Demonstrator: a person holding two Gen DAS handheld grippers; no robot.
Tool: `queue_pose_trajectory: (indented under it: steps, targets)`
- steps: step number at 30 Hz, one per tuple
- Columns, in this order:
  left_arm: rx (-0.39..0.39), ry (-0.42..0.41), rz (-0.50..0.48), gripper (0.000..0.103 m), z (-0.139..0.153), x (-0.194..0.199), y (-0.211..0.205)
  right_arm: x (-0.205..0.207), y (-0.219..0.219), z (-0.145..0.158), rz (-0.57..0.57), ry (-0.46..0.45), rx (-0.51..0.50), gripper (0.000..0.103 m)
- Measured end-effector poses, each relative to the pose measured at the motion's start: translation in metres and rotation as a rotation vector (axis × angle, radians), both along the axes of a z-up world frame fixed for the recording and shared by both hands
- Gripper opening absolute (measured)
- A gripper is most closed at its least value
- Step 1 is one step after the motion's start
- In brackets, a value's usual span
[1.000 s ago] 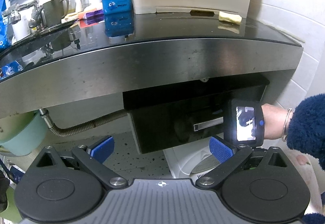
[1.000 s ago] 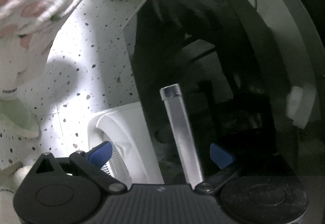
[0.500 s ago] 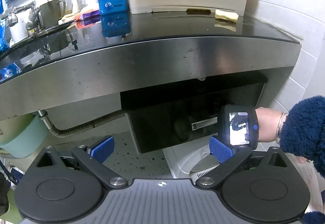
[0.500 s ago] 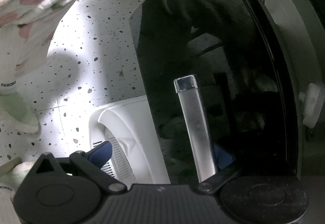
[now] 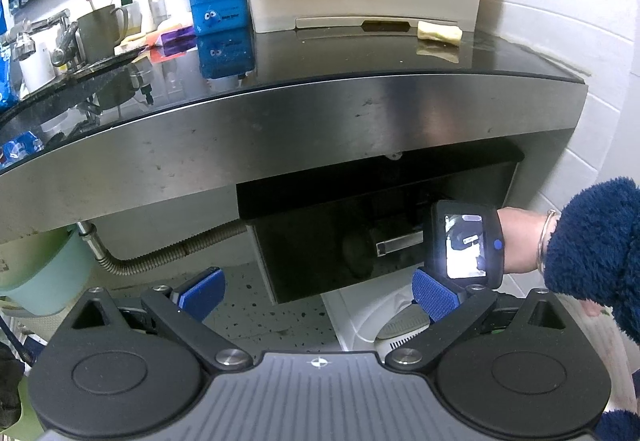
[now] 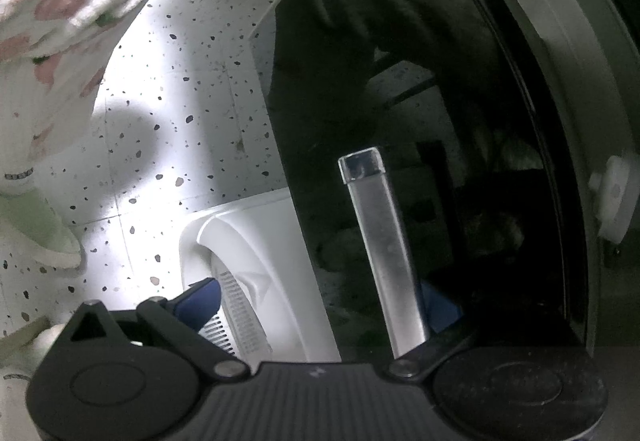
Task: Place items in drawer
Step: 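Hook the right tool fingers behind the silver drawer handle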
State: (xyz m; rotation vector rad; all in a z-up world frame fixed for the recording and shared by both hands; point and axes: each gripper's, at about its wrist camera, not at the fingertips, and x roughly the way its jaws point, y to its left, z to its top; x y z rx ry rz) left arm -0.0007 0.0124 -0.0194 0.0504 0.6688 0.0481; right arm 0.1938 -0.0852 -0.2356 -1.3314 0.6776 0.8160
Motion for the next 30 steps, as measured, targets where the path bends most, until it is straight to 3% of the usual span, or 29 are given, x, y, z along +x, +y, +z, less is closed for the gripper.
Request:
queue_pose_trajectory:
  steps: [30]
  targets:
    - [-0.014,0.005,0.005,0.101,-0.002,-0.003,0.004,-0.011,-0.001,-0.002,0.024,-0.026,-0.027,0.103]
